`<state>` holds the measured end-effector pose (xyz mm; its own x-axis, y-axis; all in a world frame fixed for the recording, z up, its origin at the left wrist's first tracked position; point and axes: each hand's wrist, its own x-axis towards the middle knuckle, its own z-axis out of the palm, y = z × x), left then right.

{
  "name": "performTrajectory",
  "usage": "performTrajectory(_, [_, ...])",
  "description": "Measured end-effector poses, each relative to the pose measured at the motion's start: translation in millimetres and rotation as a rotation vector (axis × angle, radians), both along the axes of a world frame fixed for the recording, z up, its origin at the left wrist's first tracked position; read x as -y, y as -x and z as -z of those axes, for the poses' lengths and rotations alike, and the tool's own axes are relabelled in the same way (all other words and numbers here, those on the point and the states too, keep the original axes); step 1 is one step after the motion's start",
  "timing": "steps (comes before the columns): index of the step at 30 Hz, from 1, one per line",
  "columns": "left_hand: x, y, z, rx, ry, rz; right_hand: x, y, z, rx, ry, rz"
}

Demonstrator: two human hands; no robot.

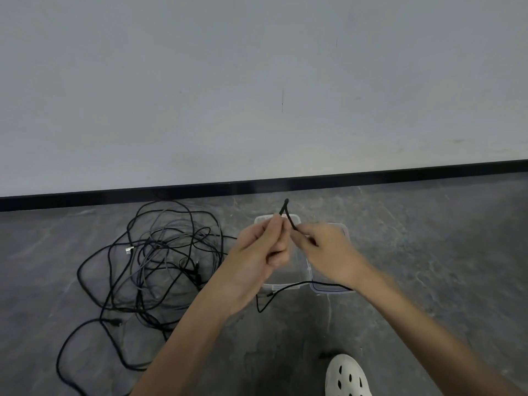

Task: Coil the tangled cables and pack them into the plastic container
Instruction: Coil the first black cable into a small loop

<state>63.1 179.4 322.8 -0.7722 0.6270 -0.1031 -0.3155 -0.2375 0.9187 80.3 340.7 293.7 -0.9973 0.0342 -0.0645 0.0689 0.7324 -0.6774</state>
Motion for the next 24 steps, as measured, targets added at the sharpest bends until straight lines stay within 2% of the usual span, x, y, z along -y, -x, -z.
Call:
performTrajectory(3, [0.5,-3.7,0.9,0.011,0.042,0.072,-1.6,4.3,-1.8,-0.019,0.013,0.037])
performTrajectory(10, [1.7,-12.8,5.3,0.043,-0.019,0.332,-10.2,10.5,-6.7,-0.111,0.047,0.173])
performTrajectory(12, [2.2,-13.5,2.3,0.061,-0.067,0.424,-6.6,7.8,-9.2,-0.066,0.071,0.121])
performTrajectory(14, [2.6,-12.2,1.1,0.07,-0.159,0.466,-1.5,1.5,-7.9,0.087,0.193,0.029])
performTrajectory(16, [4.2,-7.8,0.9,0.067,-0.252,0.408,8.6,-7.4,-8.5,0.199,0.259,-0.095])
performTrajectory(18, [7.4,-1.5,0.9,0.049,-0.298,0.272,21.6,-12.6,-6.1,0.196,0.299,-0.124])
performTrajectory(21, [14.6,9.1,4.2,0.049,-0.322,0.047,33.1,-21.9,-7.7,0.138,0.138,-0.269])
performTrajectory(24, [19.4,15.8,8.0,0.07,-0.36,-0.082,34.5,-25.1,-11.4,0.126,0.108,-0.363])
